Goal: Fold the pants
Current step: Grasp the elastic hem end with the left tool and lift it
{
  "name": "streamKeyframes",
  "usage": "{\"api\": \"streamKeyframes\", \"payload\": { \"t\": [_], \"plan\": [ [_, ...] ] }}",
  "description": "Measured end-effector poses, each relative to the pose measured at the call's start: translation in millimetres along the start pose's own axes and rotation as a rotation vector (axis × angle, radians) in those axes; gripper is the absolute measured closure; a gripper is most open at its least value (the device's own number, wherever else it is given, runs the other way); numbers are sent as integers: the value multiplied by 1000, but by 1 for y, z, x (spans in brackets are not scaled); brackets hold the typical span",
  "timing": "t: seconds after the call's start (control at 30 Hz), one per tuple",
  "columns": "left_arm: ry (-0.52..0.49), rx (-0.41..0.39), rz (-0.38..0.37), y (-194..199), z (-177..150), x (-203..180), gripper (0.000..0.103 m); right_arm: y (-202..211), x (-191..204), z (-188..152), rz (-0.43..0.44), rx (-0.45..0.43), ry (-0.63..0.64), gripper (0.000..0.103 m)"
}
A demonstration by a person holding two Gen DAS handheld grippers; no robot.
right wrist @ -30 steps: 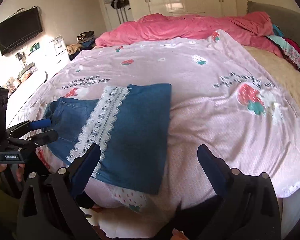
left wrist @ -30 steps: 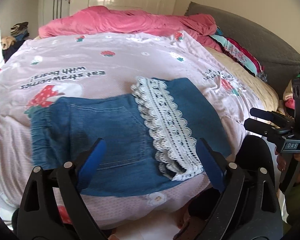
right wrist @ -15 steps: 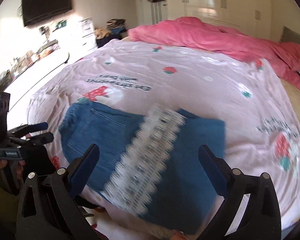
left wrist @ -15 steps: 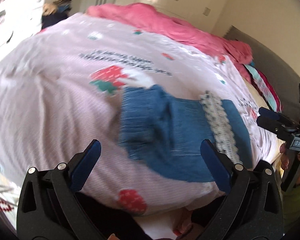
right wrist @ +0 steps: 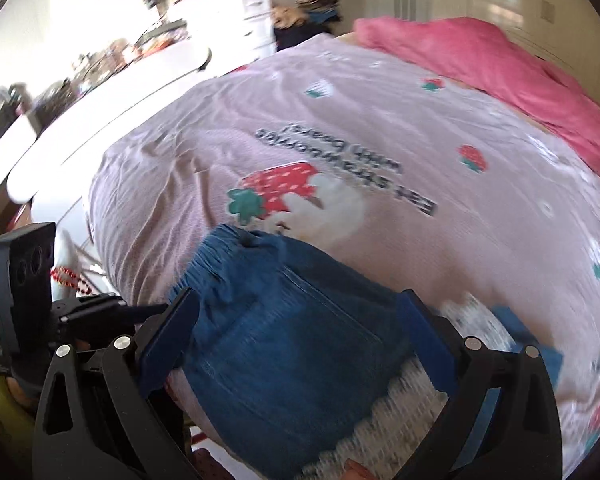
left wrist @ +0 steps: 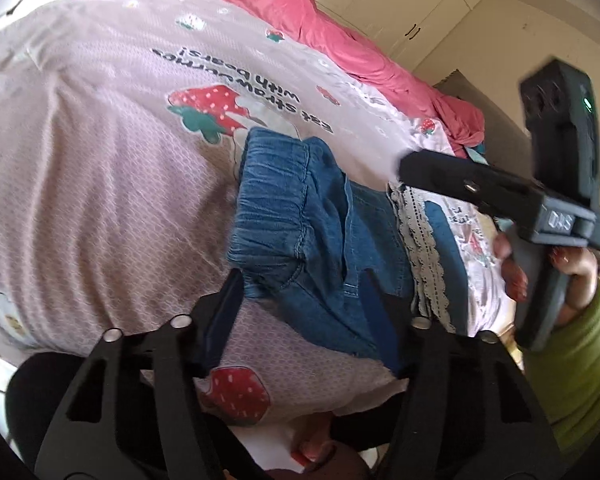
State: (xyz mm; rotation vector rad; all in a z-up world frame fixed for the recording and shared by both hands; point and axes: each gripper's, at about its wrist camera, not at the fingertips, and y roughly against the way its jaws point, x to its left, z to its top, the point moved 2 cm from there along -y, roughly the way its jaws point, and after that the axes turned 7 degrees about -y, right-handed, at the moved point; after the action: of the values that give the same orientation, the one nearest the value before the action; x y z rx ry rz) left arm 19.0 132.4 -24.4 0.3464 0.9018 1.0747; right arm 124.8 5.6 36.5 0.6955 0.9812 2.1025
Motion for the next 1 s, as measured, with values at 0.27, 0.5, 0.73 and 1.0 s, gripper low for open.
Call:
{"api": "streamKeyframes", "payload": {
  "t": [0.27,0.5,0.73,1.0],
  "plan": [
    [16,52,-30,-20,-4,3,61,-55,23,18,38,130,59,5],
    [25,57,-41,-20,-5,3,60,-100,26,12,37,209,68,5],
    [17,70,-40,-19,-4,0,36,-73,10,10,139,125,2,66],
    [-12,78,-71,-24,4,-23,26,-4,-29,3,284,-11,-108,69]
  ]
}}
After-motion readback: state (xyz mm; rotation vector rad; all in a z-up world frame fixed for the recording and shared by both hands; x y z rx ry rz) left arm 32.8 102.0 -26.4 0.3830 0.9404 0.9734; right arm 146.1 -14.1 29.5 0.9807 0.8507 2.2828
